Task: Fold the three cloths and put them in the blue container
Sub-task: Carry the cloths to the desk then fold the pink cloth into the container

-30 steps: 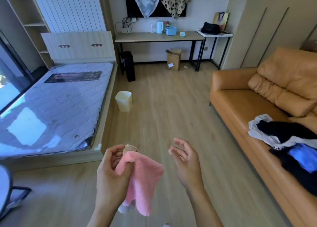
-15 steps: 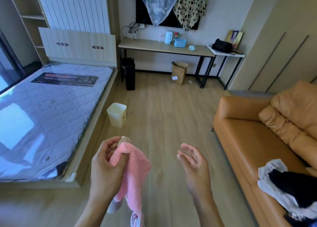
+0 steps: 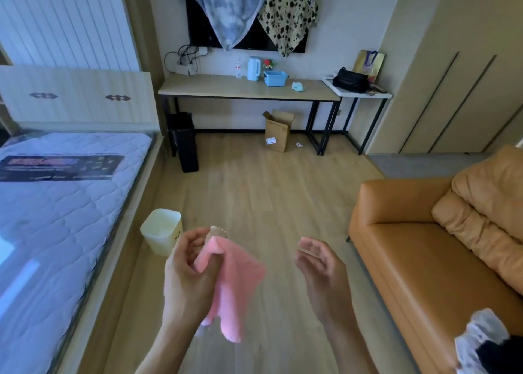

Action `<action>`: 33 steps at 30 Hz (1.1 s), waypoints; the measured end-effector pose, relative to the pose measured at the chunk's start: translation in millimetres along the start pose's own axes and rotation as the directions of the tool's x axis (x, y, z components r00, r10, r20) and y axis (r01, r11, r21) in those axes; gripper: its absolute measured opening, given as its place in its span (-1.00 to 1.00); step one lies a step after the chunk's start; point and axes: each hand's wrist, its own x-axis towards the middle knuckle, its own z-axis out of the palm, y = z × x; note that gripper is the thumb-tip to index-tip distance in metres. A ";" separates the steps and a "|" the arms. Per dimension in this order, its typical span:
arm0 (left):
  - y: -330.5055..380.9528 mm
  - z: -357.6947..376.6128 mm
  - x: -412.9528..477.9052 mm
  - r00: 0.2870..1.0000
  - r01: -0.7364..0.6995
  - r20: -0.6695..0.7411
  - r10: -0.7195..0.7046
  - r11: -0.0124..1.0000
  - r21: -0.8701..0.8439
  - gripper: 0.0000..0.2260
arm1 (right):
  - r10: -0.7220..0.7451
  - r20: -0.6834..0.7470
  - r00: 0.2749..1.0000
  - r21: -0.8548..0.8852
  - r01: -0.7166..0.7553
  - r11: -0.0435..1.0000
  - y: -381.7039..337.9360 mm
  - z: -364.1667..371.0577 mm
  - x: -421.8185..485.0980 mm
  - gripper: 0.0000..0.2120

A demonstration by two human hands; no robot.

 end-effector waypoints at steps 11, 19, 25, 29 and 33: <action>-4.4 161.5 230.1 0.997 -0.031 -0.075 0.035 0.998 0.054 -0.75 | -0.041 0.115 0.993 -0.022 0.044 0.999 15.6 10.8 301.7 -0.75; 8.8 251.8 375.4 0.988 -0.034 -0.147 0.045 0.997 0.073 -0.76 | -0.046 0.157 0.986 -0.025 0.050 0.998 2.5 19.8 478.4 -0.75; -9.3 320.5 513.9 0.987 -0.062 -0.145 0.067 0.997 0.037 -0.77 | -0.060 0.148 0.987 -0.069 0.071 0.995 15.7 39.0 627.7 -0.76; -14.5 357.0 618.0 0.990 -0.079 -0.122 0.078 0.997 -0.005 -0.76 | -0.053 0.156 0.986 -0.088 0.068 0.994 19.6 64.9 732.7 -0.71; -10.9 390.4 712.6 0.994 -0.061 -0.097 0.057 0.998 -0.030 -0.77 | -0.047 0.147 0.988 -0.093 0.061 0.994 9.0 88.7 827.4 -0.69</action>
